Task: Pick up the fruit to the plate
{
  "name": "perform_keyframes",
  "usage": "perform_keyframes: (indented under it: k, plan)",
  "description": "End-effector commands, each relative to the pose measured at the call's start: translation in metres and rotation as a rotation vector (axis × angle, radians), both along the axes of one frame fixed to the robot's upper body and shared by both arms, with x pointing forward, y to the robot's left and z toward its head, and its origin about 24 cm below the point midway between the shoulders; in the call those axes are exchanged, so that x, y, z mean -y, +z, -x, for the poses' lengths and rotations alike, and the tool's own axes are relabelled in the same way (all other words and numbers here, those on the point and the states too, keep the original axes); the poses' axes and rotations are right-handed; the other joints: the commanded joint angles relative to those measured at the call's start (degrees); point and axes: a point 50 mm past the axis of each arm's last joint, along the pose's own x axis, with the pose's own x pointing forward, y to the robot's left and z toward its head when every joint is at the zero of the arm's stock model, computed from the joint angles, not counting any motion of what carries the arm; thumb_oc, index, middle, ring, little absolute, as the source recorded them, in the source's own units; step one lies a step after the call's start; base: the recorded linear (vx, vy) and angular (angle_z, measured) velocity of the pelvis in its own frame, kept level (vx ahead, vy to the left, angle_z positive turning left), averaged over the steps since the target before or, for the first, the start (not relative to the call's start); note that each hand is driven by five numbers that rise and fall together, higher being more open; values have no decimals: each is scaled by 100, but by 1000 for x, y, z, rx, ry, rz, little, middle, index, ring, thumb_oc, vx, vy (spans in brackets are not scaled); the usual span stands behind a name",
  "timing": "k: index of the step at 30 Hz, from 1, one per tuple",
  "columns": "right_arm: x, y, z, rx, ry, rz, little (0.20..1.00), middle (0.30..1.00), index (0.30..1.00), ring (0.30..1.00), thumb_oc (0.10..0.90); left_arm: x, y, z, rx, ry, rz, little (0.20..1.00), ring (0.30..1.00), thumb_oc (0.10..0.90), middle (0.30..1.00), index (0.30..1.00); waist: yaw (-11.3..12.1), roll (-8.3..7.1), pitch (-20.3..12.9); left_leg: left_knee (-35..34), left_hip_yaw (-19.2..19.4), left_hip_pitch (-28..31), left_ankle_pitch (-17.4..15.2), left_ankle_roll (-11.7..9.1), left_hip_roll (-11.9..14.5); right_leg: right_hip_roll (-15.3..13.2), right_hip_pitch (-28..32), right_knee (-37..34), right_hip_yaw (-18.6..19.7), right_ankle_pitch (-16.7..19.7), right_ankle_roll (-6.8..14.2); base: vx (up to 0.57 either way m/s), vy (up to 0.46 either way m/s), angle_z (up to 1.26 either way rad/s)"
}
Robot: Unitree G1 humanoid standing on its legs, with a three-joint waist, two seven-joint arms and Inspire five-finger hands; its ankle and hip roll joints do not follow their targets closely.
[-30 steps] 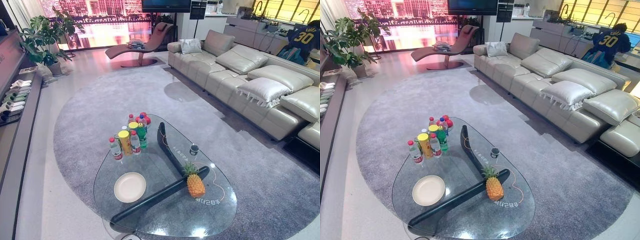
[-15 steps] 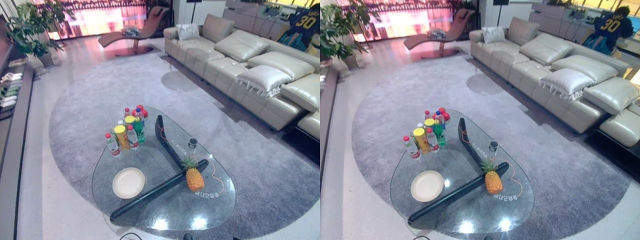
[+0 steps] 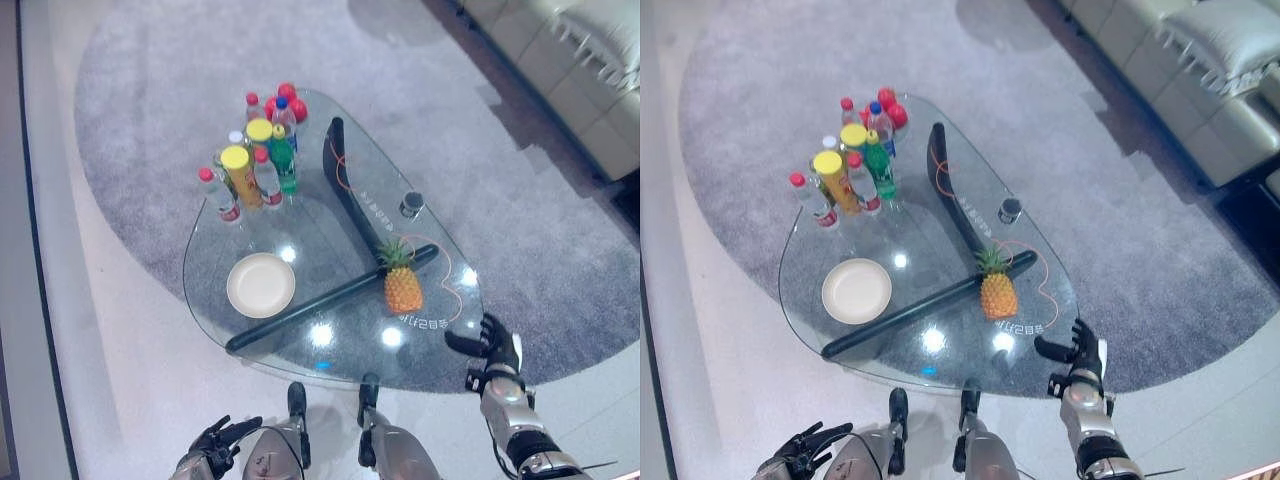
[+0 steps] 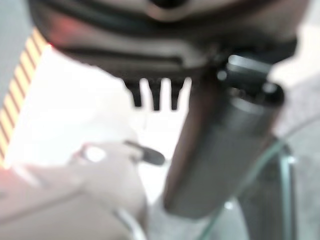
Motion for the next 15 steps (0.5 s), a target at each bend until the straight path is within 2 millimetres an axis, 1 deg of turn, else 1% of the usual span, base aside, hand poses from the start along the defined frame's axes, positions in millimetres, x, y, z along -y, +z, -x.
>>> perform_keyframes:
  k: [1, 2, 3, 5, 8, 11, 13, 14, 15]
  plan:
    - [16, 62, -27, 250, -20, 125, 900, 900, 900, 900, 800, -7, 2, 1, 7, 1, -14, 900, 900, 800, 900, 900, 87, 56, 19, 677, -394, -374, -425, -41, -173, 79, -257, 1210, -99, -527, 181, -62, 8, 4]
    - [14, 79, -35, 311, -14, 144, 900, 900, 900, 900, 800, -8, 3, -2, 24, -4, -13, 900, 900, 800, 900, 900, 86, 68, 131, 783, -400, -482, -438, -38, -190, 69, -359, 1294, -128, -541, 166, -48, 11, 5]
    - [14, 81, -35, 318, -13, 145, 900, 900, 900, 900, 800, -8, 3, -2, 27, -4, -12, 900, 900, 800, 900, 900, 84, 71, 144, 803, -401, -504, -443, -38, -192, 67, -379, 1309, -133, -545, 164, -64, 23, 1]
    - [9, 105, -46, 412, 4, 170, 900, 900, 900, 900, 800, -8, 5, -6, 49, -8, -2, 900, 900, 800, 900, 900, 77, 88, 284, 929, -393, -667, -454, -40, -212, 59, -528, 1395, -165, -558, 144, -64, 34, 1]
    - [-6, 143, -59, 552, 34, 189, 900, 900, 900, 900, 800, -4, 8, -16, 87, -14, 11, 900, 900, 800, 900, 900, 62, 126, 493, 1112, -372, -926, -468, -51, -238, 55, -753, 1507, -201, -576, 111, -60, 51, 0]
    - [-13, 165, -65, 630, 50, 199, 900, 900, 900, 900, 800, -1, 11, -22, 111, -14, 10, 900, 900, 800, 900, 900, 77, 147, 623, 1221, -350, -1085, -485, -46, -254, 52, -901, 1592, -230, -605, 83, -32, 44, 1]
    - [-14, 168, -66, 639, 50, 198, 900, 900, 900, 900, 800, 0, 11, -24, 115, -14, 10, 900, 900, 800, 900, 900, 79, 151, 641, 1239, -344, -1117, -484, -47, -256, 51, -925, 1606, -237, -610, 79, -11, 21, 0]
    - [-17, 181, -70, 674, 48, 196, 900, 900, 900, 900, 800, 1, 13, -27, 130, -14, 13, 900, 900, 800, 900, 900, 98, 177, 671, 1311, -330, -1283, -479, -42, -273, 52, -1077, 1680, -261, -632, 61, -21, 58, 2]
    - [-19, 188, -72, 691, 47, 194, 900, 900, 900, 900, 800, 2, 13, -29, 138, -16, 14, 900, 900, 800, 900, 900, 112, 194, 671, 1333, -324, -1379, -471, -35, -283, 52, -1179, 1723, -280, -641, 50, -23, 71, 4]
